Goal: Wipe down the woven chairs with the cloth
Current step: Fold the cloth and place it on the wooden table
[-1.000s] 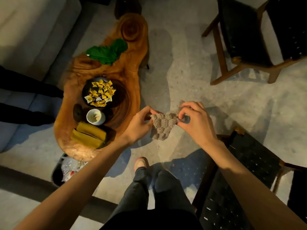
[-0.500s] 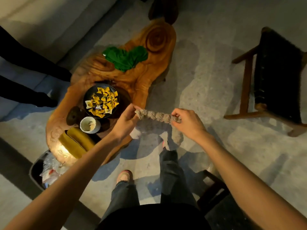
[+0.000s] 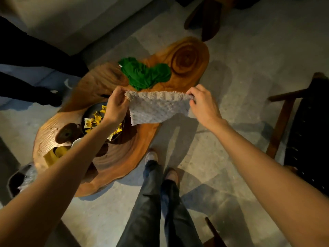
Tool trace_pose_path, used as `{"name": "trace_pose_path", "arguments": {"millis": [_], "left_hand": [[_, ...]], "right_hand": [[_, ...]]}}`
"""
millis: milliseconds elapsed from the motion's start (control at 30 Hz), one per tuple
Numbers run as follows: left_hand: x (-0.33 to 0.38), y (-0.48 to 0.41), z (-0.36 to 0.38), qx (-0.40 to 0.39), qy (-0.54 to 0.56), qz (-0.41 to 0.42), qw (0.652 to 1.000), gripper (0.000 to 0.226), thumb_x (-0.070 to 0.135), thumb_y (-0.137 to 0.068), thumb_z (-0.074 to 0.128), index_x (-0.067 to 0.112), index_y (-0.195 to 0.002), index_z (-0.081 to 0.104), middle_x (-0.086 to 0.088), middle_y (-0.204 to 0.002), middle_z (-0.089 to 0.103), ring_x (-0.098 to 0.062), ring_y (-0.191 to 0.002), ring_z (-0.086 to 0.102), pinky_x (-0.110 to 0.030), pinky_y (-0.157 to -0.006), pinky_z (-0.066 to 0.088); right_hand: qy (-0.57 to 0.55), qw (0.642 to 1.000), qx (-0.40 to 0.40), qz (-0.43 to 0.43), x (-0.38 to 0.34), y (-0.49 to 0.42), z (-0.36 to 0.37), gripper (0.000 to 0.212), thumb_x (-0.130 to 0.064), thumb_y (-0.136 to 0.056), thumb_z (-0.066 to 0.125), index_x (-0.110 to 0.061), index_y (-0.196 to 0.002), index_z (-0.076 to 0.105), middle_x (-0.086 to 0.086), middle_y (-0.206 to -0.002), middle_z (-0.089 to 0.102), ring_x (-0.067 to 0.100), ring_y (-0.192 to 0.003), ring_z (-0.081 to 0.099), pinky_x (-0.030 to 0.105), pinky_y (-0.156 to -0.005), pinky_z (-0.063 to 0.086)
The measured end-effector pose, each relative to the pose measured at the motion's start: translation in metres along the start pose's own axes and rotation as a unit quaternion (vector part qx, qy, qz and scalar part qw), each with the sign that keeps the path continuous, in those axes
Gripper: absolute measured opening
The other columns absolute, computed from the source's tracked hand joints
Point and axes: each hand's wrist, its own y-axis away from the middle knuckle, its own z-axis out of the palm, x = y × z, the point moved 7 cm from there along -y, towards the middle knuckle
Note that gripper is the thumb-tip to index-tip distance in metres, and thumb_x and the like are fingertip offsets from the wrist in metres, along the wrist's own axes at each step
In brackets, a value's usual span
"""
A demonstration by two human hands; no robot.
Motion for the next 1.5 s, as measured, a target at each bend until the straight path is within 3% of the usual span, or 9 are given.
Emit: {"name": "trace_pose_path", "arguments": {"millis": [167, 300, 467, 633, 800, 967, 1100, 1200, 1500], "left_hand": [[0.003, -0.04, -0.002, 0.007, 0.02, 0.041, 0.999, 0.027, -0.003, -0.095, 0.043, 0.022, -0.09, 0.051, 0.016, -0.08, 0.058, 0.009, -0.067, 0.058, -0.011, -0.059, 0.047], [-0.031, -0.058, 0.008, -0.019, -0.014, 0.053, 0.998, 0.012, -0.003, -0.096, 0.045, 0.009, -0.098, 0.049, 0.015, -0.084, 0.055, 0.011, -0.075, 0.055, -0.014, -0.066, 0.042], [-0.117, -0.068, 0.036, -0.074, -0.173, -0.007, 0.982, 0.022, -0.011, -0.089, 0.046, 0.002, -0.103, 0.056, -0.02, -0.091, 0.06, -0.037, -0.087, 0.052, -0.045, -0.076, 0.041], [-0.185, -0.079, 0.054, -0.081, -0.286, -0.089, 0.951, 0.029, 0.007, -0.094, 0.048, 0.007, -0.122, 0.054, -0.022, -0.098, 0.056, -0.035, -0.096, 0.045, -0.035, -0.075, 0.033], [-0.197, -0.125, 0.056, -0.034, -0.289, -0.086, 0.953, 0.024, 0.0, -0.088, 0.048, 0.004, -0.111, 0.057, -0.021, -0.095, 0.062, -0.038, -0.094, 0.05, -0.035, -0.068, 0.033], [-0.214, -0.164, 0.059, 0.009, -0.294, -0.15, 0.944, 0.034, 0.002, -0.09, 0.047, 0.007, -0.121, 0.059, -0.021, -0.116, 0.062, -0.041, -0.108, 0.052, -0.041, -0.081, 0.043], [-0.205, -0.149, 0.071, 0.034, -0.308, -0.101, 0.945, 0.048, -0.011, -0.083, 0.043, 0.003, -0.127, 0.054, -0.022, -0.131, 0.05, -0.042, -0.115, 0.045, -0.046, -0.094, 0.037], [-0.212, -0.126, 0.1, -0.029, -0.293, -0.106, 0.95, 0.048, -0.007, -0.088, 0.045, 0.015, -0.13, 0.055, -0.011, -0.142, 0.04, -0.035, -0.128, 0.035, -0.044, -0.104, 0.032], [-0.24, -0.109, 0.122, -0.087, -0.23, -0.177, 0.953, 0.052, -0.007, -0.09, 0.042, 0.013, -0.137, 0.049, -0.014, -0.146, 0.036, -0.036, -0.132, 0.035, -0.045, -0.108, 0.033]], "right_hand": [[-0.006, 0.997, 0.062, -0.047, -0.003, -0.041, -0.004, 0.021, 0.01, -0.085, 0.052, 0.002, -0.101, 0.064, 0.018, -0.105, 0.057, 0.032, -0.102, 0.053, 0.034, -0.085, 0.042], [-0.003, 0.998, 0.033, -0.06, 0.01, -0.057, 0.034, 0.026, 0.013, -0.083, 0.053, 0.0, -0.101, 0.066, 0.016, -0.103, 0.058, 0.031, -0.101, 0.052, 0.036, -0.083, 0.045], [0.016, 0.998, -0.057, -0.017, 0.052, -0.069, 0.11, 0.034, 0.013, -0.087, 0.046, -0.005, -0.106, 0.067, 0.013, -0.105, 0.064, 0.03, -0.102, 0.048, 0.037, -0.083, 0.044], [0.055, 0.981, -0.18, -0.038, 0.081, -0.086, 0.175, 0.035, 0.006, -0.094, 0.043, -0.009, -0.119, 0.062, 0.009, -0.117, 0.063, 0.026, -0.111, 0.045, 0.032, -0.088, 0.04], [0.059, 0.986, -0.146, -0.047, 0.09, -0.141, 0.185, 0.03, -0.003, -0.095, 0.048, -0.015, -0.119, 0.061, 0.003, -0.118, 0.065, 0.025, -0.107, 0.047, 0.033, -0.08, 0.04], [0.007, 0.992, -0.125, 0.006, 0.106, -0.192, 0.204, 0.032, -0.01, -0.093, 0.055, -0.017, -0.124, 0.056, 0.006, -0.126, 0.057, 0.027, -0.118, 0.042, 0.035, -0.096, 0.038], [-0.042, 0.974, -0.103, 0.197, 0.14, -0.187, 0.227, 0.043, -0.02, -0.09, 0.062, -0.013, -0.129, 0.045, 0.012, -0.137, 0.04, 0.034, -0.127, 0.034, 0.042, -0.102, 0.035], [-0.099, 0.936, -0.131, 0.31, 0.16, -0.169, 0.25, 0.046, -0.023, -0.09, 0.062, -0.006, -0.127, 0.04, 0.017, -0.134, 0.038, 0.034, -0.124, 0.038, 0.039, -0.096, 0.036], [-0.143, 0.949, -0.113, 0.259, 0.144, -0.165, 0.245, 0.035, -0.021, -0.09, 0.059, -0.004, -0.121, 0.053, 0.014, -0.121, 0.06, 0.032, -0.109, 0.058, 0.041, -0.09, 0.049]]}}
